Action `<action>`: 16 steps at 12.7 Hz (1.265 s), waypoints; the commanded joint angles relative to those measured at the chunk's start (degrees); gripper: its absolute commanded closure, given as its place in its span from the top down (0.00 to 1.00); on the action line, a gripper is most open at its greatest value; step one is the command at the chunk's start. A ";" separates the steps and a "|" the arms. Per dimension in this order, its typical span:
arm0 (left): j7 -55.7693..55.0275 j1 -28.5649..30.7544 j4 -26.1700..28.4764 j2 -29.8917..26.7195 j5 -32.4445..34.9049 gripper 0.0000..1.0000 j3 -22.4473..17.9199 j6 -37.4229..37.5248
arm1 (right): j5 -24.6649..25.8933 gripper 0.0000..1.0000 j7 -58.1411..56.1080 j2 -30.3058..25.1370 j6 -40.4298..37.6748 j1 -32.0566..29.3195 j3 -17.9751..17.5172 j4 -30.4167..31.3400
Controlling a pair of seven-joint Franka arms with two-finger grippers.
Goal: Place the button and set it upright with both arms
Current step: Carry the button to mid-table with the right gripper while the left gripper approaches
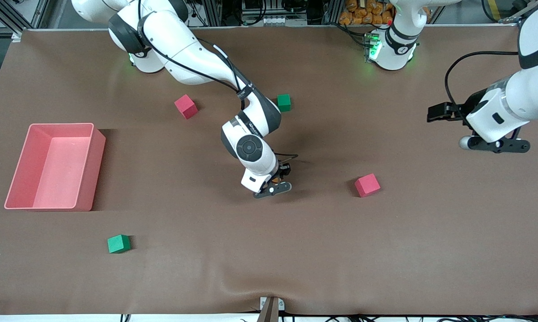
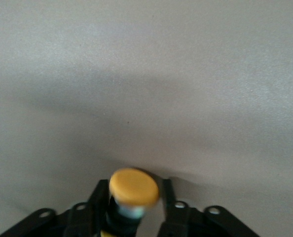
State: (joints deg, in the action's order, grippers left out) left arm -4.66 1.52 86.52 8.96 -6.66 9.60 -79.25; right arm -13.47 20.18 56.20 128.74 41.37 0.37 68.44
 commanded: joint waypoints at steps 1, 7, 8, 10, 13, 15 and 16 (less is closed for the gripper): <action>-1.05 0.15 -0.21 1.49 -2.92 1.00 0.07 -0.20 | 0.38 1.00 1.78 0.93 -1.29 -0.32 0.07 -2.44; -1.23 -5.55 -1.43 6.67 -2.74 1.00 0.24 -1.25 | 0.20 1.00 1.97 -5.83 -8.57 -3.47 0.15 -3.31; -1.23 -7.39 -2.83 8.25 -2.48 1.00 0.07 -2.30 | 0.38 1.00 1.62 -7.32 -9.72 -5.58 0.15 -3.40; -1.23 -10.83 -5.03 11.94 -2.13 1.00 -0.02 -4.94 | 0.38 1.00 1.53 -11.62 -15.68 -10.49 0.07 -3.40; -1.32 -17.49 -8.20 17.83 -2.04 1.00 -0.54 -11.16 | -0.32 1.00 0.74 -19.96 -26.57 -19.37 -0.81 -3.40; -7.34 -22.77 -12.05 22.83 -1.69 1.00 -1.16 -13.99 | -0.15 1.00 0.74 -24.72 -34.39 -24.12 -0.38 -3.40; -11.21 -25.40 -14.60 25.90 -1.69 1.00 -1.77 -14.87 | -0.24 1.00 0.65 -26.82 -37.48 -27.27 -0.46 -3.40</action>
State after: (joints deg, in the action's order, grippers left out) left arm -10.46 -19.18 78.95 28.80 -8.92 9.39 -93.87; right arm -13.43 20.99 34.03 95.32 18.74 1.29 62.66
